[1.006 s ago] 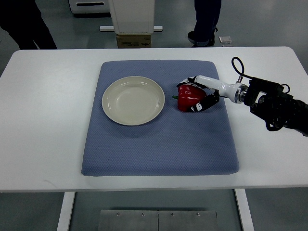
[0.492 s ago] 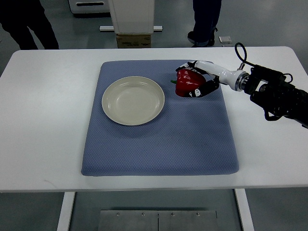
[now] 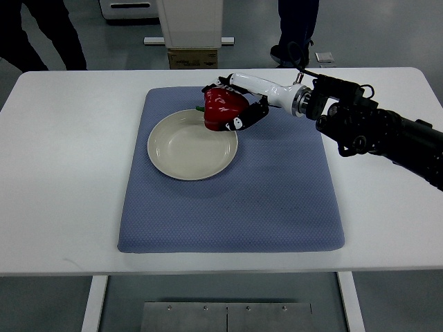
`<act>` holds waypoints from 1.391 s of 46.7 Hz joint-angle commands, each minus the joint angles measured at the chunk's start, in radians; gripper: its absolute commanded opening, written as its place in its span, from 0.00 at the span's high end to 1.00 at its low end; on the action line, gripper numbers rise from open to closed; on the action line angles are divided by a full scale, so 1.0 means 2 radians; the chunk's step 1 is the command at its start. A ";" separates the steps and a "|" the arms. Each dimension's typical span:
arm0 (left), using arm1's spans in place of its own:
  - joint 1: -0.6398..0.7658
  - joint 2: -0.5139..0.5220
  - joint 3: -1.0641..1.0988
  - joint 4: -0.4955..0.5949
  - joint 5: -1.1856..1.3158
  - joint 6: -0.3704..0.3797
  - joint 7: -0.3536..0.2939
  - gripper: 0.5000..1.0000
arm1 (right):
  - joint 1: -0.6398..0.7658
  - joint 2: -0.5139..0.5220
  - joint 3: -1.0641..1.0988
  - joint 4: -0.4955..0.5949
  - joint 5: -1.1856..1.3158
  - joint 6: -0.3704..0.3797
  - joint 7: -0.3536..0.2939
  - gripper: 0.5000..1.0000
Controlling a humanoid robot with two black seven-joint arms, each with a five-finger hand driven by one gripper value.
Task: Place red pepper on plate with right hand
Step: 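Lift the pepper and carry it with the right hand onto the plate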
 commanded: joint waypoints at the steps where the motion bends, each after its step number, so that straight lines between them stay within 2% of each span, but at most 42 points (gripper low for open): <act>1: 0.001 0.000 0.000 0.000 0.000 0.000 0.000 0.00 | 0.000 0.000 0.008 0.000 0.000 0.000 -0.004 1.00; 26: 0.001 0.000 0.000 0.000 0.000 0.000 0.000 0.00 | -0.004 0.000 0.028 0.007 0.001 -0.005 -0.002 1.00; 45: 0.001 0.000 0.000 0.000 0.000 0.000 0.000 0.00 | -0.010 0.000 0.041 0.075 0.001 -0.007 0.000 1.00; 65: 0.000 0.000 0.000 0.000 0.000 -0.001 0.000 0.00 | -0.024 0.000 0.041 0.081 0.001 -0.008 -0.074 1.00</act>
